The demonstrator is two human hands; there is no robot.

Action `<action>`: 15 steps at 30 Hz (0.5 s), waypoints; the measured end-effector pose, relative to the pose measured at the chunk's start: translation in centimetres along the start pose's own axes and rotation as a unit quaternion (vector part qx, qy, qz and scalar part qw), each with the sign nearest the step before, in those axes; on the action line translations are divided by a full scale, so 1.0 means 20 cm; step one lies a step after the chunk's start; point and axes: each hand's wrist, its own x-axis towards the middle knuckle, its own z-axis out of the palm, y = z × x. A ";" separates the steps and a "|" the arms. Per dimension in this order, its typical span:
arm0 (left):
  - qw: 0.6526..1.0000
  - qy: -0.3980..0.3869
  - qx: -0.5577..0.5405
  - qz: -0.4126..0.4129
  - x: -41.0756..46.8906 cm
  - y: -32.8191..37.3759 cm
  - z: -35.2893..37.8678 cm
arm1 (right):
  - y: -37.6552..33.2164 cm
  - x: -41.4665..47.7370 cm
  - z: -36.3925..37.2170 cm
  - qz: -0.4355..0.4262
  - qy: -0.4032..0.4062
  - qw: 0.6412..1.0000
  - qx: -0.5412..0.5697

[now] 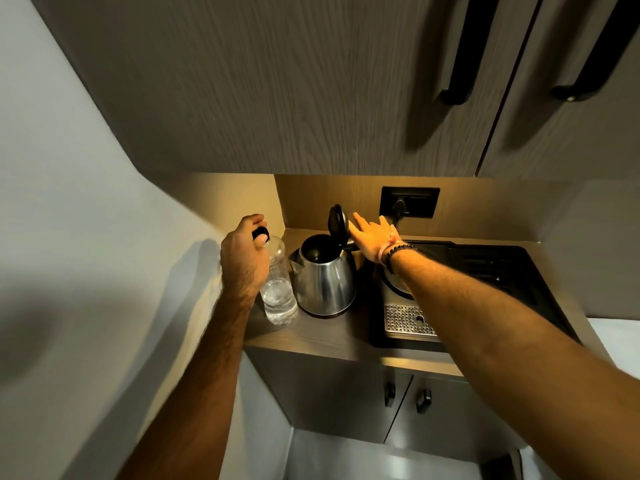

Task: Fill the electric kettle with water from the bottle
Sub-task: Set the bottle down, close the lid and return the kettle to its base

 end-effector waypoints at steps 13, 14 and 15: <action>0.982 -0.054 0.048 0.172 -0.11 0.25 0.19 | -0.17 0.00 0.02 0.008 0.036 0.995 0.097; 0.981 -0.094 0.058 0.159 -0.11 0.24 0.25 | -0.15 -0.01 0.02 0.010 0.042 0.992 0.117; 0.979 -0.134 0.073 0.138 -0.11 0.23 0.32 | -0.12 -0.01 0.01 0.014 0.047 0.990 0.129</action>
